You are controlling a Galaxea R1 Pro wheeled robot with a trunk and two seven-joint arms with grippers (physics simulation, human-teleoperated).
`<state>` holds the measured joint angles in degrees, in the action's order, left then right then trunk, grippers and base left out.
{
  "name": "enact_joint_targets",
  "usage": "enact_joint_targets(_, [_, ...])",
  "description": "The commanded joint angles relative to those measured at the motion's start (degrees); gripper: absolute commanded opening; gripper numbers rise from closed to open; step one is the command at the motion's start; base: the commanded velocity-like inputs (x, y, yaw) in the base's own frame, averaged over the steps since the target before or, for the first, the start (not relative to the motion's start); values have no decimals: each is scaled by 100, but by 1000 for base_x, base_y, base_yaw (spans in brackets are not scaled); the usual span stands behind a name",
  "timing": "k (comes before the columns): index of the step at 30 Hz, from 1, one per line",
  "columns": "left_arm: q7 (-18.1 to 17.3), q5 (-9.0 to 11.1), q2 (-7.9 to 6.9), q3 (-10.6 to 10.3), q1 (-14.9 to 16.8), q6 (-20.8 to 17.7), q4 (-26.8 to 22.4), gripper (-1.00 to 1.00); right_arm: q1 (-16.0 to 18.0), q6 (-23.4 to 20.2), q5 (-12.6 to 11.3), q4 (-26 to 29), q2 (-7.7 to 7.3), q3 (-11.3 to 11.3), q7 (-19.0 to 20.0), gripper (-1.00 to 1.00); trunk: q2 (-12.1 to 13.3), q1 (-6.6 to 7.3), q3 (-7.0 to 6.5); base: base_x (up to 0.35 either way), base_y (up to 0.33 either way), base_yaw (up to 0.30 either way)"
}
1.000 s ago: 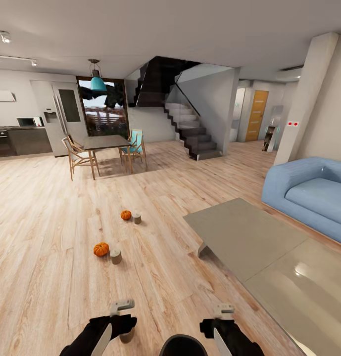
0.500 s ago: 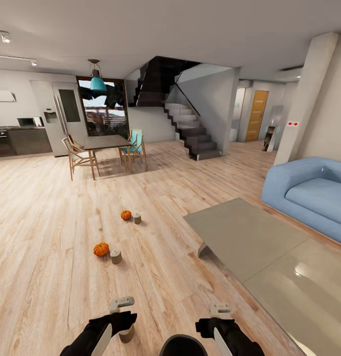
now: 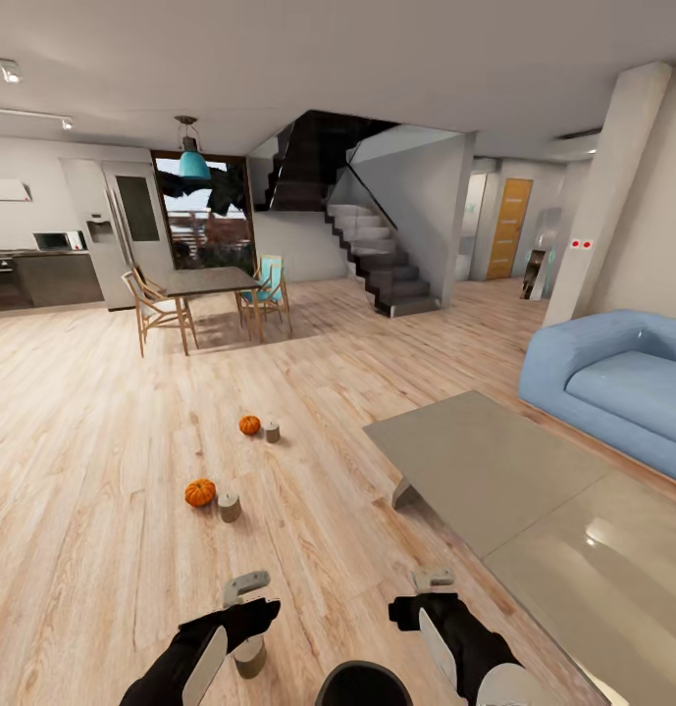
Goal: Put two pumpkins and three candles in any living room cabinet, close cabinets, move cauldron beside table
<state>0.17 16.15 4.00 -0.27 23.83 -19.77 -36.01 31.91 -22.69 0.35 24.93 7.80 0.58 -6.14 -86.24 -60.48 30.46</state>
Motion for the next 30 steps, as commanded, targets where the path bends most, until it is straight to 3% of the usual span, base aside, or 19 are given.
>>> enact_joint_targets(1, [7, 75, 6, -14, 1, -17, 38, 100, 27, 66, 11, -145, 1, 9, -21, 100, -45, -22, 24, 0, 0, 0])
enact_joint_targets(7, [10, 134, -16, -11, -1, 10, 83, 100, 52, 482, 22, -478, -9, 21, -11, 100, -286, -154, 132, 0, 0, 0])
enact_joint_targets(15, [13, 130, -52, 11, -1, 37, 125, 100, 53, 608, 17, -528, -1, 25, 12, 100, -606, -330, 276, 0, 0, 0])
enact_joint_targets(23, [1, 133, -151, 13, -1, 292, 360, 100, 53, 1268, 10, -963, 2, 18, 19, 100, -927, -505, 419, 0, 0, 0])
enact_joint_targets(30, [11, 69, -111, -38, -1, 342, 425, 100, 53, 1337, 15, -1055, 9, 33, 22, 100, -1208, -659, 545, 0, 0, 0])
